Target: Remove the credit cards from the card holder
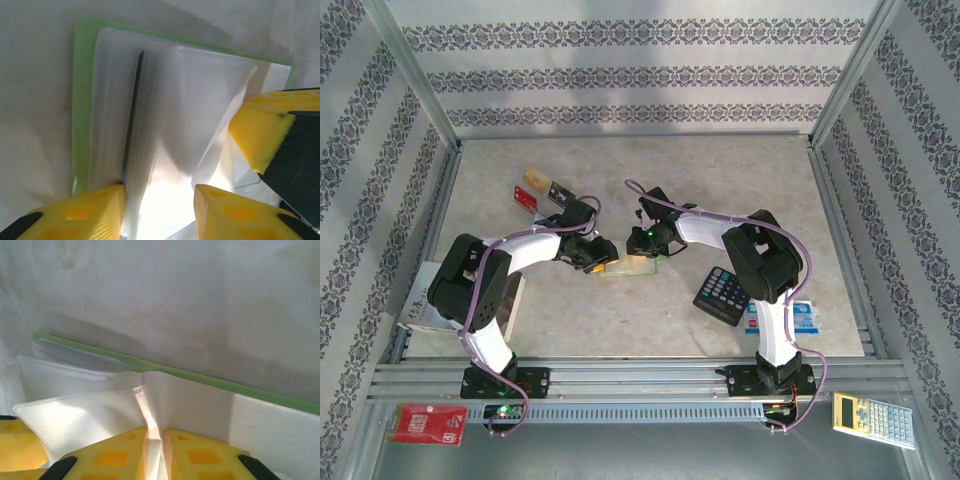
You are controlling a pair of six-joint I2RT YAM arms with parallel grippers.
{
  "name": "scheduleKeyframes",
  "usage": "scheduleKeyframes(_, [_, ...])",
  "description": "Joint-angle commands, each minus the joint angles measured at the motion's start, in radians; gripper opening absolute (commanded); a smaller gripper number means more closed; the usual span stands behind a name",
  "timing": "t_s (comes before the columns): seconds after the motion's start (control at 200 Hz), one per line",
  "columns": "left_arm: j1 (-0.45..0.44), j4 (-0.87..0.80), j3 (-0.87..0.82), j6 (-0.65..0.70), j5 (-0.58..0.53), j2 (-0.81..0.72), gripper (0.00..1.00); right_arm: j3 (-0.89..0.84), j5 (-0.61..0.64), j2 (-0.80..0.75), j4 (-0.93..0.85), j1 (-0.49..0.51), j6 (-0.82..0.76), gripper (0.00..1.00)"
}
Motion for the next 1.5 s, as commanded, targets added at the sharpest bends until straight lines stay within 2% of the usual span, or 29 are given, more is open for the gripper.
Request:
scheduleKeyframes(0.0, [-0.022, -0.039, 0.016, 0.039, 0.006, 0.051, 0.42, -0.027, 0.074, 0.058, -0.048, 0.009, -0.004, 0.21])
scheduleKeyframes(0.29, [-0.032, -0.01, 0.041, 0.055, 0.048, 0.011, 0.36, -0.038, 0.065, 0.054, -0.039, 0.006, 0.007, 0.21])
scheduleKeyframes(0.505, [-0.031, 0.09, 0.017, 0.03, 0.143, 0.0, 0.36, -0.05, 0.038, 0.032, -0.013, -0.007, 0.023, 0.21])
scheduleKeyframes(0.705, [-0.031, 0.05, 0.035, 0.044, 0.102, 0.015, 0.3, -0.064, 0.006, -0.016, 0.013, -0.03, 0.041, 0.2])
scheduleKeyframes(1.069, [-0.031, 0.175, 0.024, -0.006, 0.198, 0.02, 0.32, -0.098, -0.021, -0.16, 0.06, -0.081, 0.089, 0.21])
scheduleKeyframes(1.494, [-0.063, 0.226, 0.113, -0.035, 0.237, 0.11, 0.37, -0.204, 0.07, -0.324, 0.076, -0.156, 0.105, 0.21])
